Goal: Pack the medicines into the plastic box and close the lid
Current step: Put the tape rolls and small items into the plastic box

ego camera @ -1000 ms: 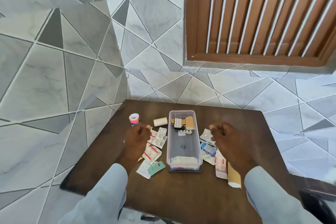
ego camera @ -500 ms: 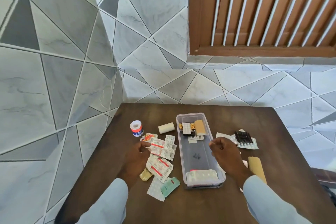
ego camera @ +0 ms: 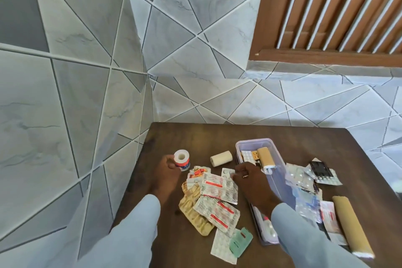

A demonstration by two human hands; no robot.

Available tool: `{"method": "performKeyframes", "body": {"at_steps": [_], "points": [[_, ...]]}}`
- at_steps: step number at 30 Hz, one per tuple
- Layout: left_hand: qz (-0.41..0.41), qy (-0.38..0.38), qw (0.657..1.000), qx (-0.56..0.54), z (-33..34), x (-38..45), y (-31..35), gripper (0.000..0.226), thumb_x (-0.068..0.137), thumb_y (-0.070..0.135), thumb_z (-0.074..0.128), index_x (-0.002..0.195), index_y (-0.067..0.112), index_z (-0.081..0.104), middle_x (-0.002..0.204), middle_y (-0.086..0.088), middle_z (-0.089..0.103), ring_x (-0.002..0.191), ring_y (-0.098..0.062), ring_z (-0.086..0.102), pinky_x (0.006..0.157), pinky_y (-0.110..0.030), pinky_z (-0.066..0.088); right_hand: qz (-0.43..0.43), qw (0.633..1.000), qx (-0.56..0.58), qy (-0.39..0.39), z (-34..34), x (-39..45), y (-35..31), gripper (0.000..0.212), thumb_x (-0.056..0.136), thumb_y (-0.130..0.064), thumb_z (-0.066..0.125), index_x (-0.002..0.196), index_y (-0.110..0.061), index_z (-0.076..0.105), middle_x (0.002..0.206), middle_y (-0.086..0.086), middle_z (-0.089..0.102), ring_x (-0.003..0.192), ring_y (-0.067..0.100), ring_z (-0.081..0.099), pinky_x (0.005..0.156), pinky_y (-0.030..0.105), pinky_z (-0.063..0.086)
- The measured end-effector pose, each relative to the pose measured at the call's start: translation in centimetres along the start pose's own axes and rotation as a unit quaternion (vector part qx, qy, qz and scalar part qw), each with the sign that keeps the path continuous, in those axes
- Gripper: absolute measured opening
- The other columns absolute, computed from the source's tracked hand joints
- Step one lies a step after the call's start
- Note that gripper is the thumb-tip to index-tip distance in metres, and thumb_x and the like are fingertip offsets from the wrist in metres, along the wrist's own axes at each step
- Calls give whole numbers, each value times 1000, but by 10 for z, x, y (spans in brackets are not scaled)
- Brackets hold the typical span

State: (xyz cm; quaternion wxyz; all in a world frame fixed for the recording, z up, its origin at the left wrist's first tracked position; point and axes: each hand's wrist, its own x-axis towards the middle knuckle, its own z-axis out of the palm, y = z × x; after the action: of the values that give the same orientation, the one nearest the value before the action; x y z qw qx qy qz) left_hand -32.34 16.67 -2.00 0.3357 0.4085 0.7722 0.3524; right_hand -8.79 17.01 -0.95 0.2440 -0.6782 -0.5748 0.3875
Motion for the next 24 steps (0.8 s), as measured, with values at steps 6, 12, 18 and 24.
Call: {"method": "performKeyframes", "body": {"at_steps": [6,12,18,24], "points": [[5,-18,1000,-4,15,29,-13,51,84,18,74,128,19,48,130,-7,59,115,-26,58,94,-37,49,-12,999,-8,-34,24,20,-7,20,87,-31,68,100,-26,54,89,-9,65,84,10,64,70,22,52],[21,-32,997,69,30,59,-29,80,75,30,82,141,23,38,140,-5,51,126,-27,51,104,-44,45,-70,992,-97,-29,44,45,-7,32,89,-27,65,119,-17,56,121,2,60,109,19,58,85,24,46],[32,-7,997,68,46,77,-42,68,74,36,81,132,26,47,128,-1,60,113,-23,59,96,-45,53,-240,882,-405,-23,57,97,-8,50,87,-31,62,131,-11,50,139,12,49,130,33,42,106,42,37],[39,-9,999,35,51,78,-47,65,74,35,81,127,27,44,121,1,60,105,-18,60,87,-37,55,-238,791,-560,-63,69,121,-14,42,88,-35,55,120,-9,58,124,16,59,121,38,45,99,48,35]]}}
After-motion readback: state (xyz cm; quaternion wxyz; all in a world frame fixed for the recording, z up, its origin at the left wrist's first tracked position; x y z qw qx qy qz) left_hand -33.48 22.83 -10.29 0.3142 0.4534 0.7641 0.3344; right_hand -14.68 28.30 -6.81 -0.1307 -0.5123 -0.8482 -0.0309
